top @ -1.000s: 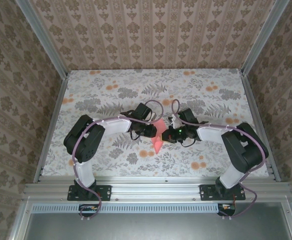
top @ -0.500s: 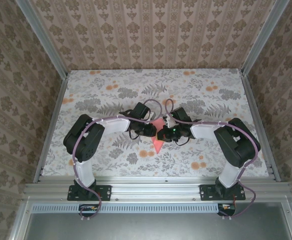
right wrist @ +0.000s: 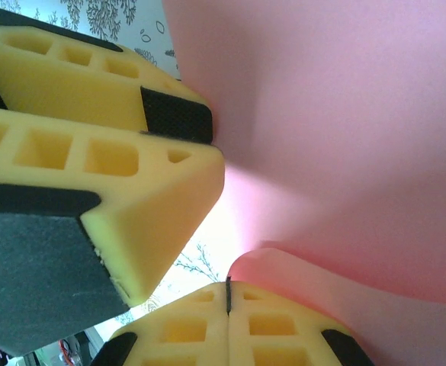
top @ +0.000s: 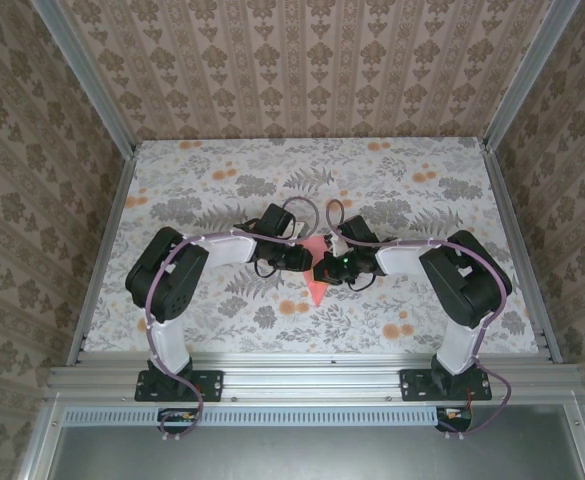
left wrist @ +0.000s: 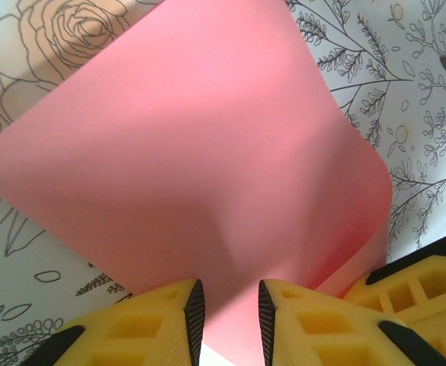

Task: Fold a paper plane with a square sheet of paper (pick it up from the middle)
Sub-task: Third fold the triangle at the center of the table.

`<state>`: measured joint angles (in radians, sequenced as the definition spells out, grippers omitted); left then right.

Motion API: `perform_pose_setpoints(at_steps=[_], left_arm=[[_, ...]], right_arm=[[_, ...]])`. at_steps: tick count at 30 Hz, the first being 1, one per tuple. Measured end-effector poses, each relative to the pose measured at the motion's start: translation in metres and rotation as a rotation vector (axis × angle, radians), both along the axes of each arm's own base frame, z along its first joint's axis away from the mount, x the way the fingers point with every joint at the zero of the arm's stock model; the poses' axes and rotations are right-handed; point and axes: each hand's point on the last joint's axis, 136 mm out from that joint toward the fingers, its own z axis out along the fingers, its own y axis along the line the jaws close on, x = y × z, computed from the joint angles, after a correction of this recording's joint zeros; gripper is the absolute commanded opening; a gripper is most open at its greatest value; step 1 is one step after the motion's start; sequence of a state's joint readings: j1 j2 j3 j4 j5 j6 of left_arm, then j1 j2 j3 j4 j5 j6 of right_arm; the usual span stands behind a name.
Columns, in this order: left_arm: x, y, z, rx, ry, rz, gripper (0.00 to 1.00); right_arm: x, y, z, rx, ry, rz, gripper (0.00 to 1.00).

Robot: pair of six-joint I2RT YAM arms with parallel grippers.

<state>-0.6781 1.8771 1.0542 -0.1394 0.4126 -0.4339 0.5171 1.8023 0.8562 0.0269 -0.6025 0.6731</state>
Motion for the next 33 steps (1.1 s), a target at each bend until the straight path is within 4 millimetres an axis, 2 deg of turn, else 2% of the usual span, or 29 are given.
perform_pose_setpoints(at_steps=[33], left_arm=[[0.004, 0.002, 0.000, -0.057, 0.028, 0.036, 0.30]], right_arm=[[0.010, 0.006, -0.006, 0.030, -0.019, -0.028, 0.00]])
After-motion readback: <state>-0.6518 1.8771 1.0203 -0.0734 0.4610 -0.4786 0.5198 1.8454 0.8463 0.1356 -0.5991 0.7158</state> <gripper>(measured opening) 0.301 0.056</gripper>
